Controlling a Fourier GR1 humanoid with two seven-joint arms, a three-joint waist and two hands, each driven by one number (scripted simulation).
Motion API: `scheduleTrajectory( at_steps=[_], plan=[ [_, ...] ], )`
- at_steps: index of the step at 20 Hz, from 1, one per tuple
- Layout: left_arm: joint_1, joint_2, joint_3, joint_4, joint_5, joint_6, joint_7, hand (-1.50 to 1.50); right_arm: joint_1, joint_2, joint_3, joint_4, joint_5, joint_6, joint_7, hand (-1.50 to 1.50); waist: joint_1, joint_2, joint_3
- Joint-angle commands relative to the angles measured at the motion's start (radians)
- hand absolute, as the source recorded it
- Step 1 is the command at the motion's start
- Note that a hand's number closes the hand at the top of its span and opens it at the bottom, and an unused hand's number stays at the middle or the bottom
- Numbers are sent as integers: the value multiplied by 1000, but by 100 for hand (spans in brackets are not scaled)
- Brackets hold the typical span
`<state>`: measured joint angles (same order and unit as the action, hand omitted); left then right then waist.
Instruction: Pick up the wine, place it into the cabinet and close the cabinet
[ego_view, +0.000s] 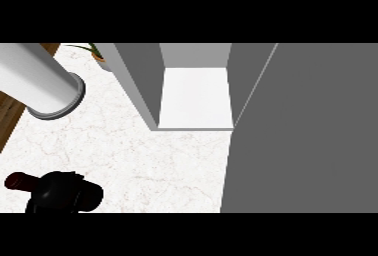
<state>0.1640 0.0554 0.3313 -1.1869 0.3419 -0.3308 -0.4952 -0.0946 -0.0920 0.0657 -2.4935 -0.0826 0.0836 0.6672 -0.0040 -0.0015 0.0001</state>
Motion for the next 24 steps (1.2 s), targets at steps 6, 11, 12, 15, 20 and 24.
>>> scheduleTrajectory(
  at_steps=[6,11,12,15,20,24],
  plan=[
    [27,-7,-88,-42,-214,110,-151,150,23,-5,-62,-57,-99,16,1,-150,2,0,1],
    [-114,20,-155,9,-240,61,-91,150,40,29,2,-58,-64,16,-12,-150,-3,0,0],
    [-121,58,-139,27,-234,25,-118,150,16,8,-15,-124,-92,2,72,-150,-4,0,0],
    [-193,67,-128,74,-241,36,-159,150,3,28,14,-92,-47,-1,46,-150,-2,0,-1],
    [-242,64,-117,39,-272,120,-189,150,58,26,9,-152,-91,6,79,-150,-6,0,0],
    [-179,36,-144,-179,-160,44,-34,150,19,26,-10,-106,-75,6,48,-150,5,-3,1]
  ],
)
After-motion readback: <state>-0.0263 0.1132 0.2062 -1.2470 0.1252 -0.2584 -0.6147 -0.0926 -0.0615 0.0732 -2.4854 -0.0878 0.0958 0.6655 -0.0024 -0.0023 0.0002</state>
